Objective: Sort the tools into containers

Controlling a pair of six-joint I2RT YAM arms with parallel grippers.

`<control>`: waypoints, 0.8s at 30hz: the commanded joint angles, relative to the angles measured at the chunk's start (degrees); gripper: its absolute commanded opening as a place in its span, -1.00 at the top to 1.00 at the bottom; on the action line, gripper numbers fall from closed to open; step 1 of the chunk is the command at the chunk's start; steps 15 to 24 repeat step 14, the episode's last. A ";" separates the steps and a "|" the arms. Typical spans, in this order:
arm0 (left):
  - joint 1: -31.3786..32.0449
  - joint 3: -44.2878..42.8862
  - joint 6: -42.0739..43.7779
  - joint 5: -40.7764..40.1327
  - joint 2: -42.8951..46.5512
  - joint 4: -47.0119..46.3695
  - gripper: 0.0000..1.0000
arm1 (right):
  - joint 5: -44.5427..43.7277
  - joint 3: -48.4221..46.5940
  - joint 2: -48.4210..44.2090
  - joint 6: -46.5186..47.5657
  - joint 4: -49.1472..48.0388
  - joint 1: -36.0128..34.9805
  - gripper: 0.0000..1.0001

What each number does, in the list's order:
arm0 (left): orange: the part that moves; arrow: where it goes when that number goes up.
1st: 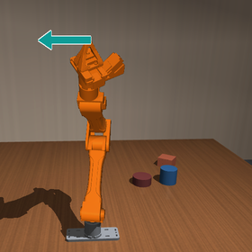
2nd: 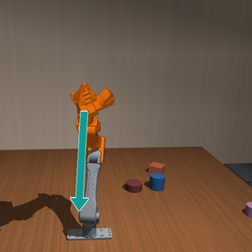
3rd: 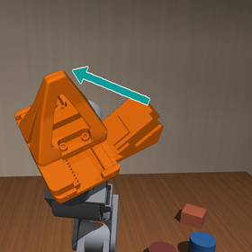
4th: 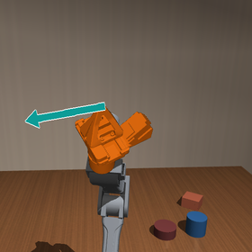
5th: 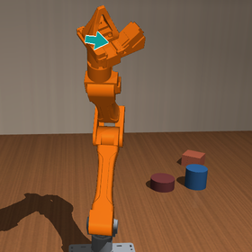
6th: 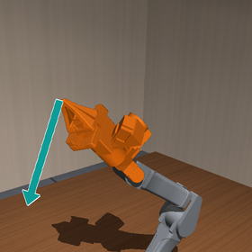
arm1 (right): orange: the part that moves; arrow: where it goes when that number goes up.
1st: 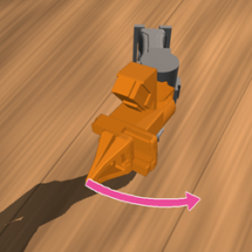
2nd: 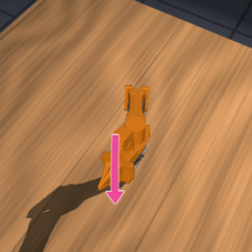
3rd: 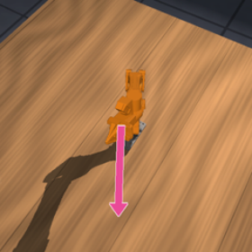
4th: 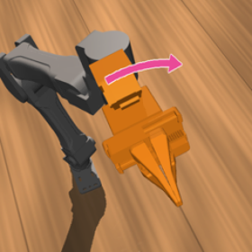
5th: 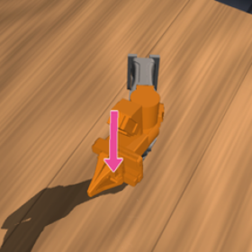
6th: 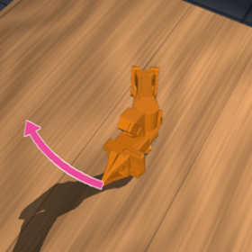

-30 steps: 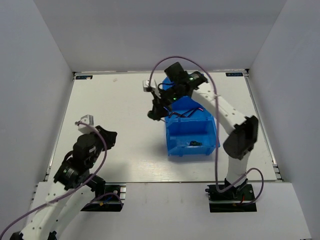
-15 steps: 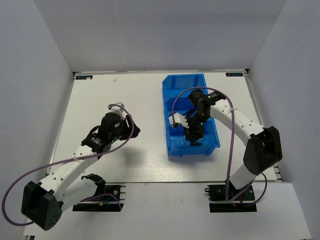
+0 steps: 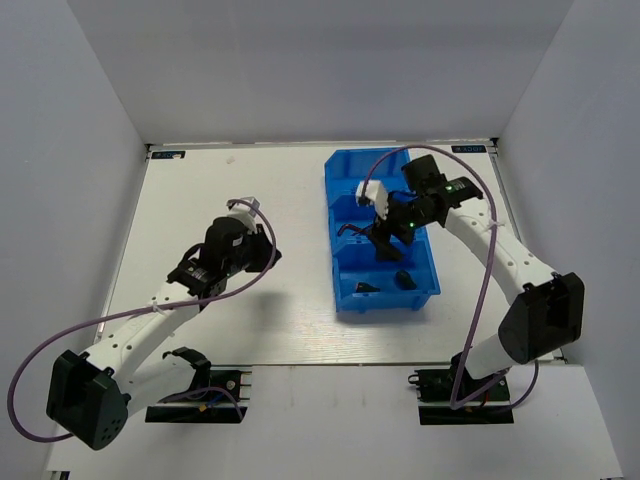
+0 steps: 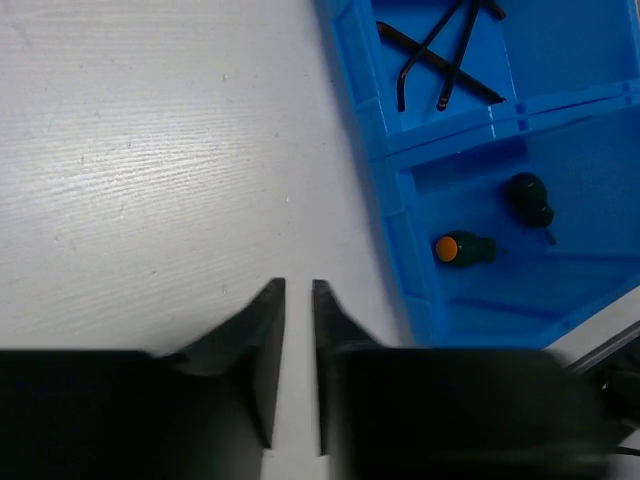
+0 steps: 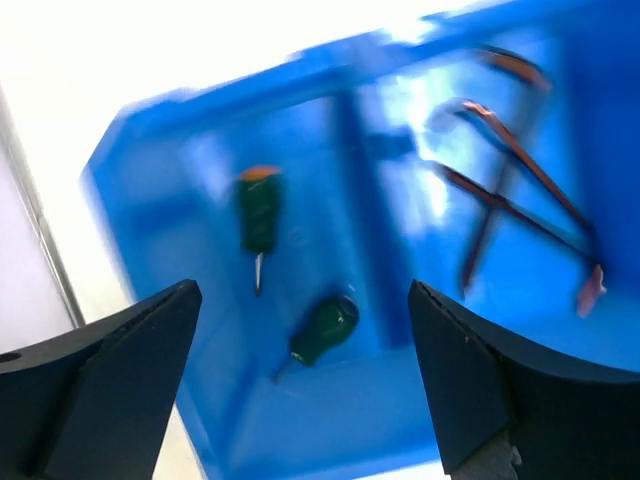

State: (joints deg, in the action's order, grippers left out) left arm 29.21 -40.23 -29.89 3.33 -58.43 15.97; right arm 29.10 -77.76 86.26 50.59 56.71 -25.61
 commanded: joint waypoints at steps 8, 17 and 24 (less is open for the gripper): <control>0.14 -5.12 2.99 1.51 -0.71 -0.94 -0.43 | -34.00 -9.43 -1.34 -45.66 -14.08 3.89 -0.81; 0.14 -8.02 6.33 -0.17 -1.24 1.69 -1.00 | -36.82 2.16 -11.10 -43.46 -26.38 6.44 -0.81; 0.14 -8.02 6.33 -0.17 -1.24 1.69 -1.00 | -36.82 2.16 -11.10 -43.46 -26.38 6.44 -0.81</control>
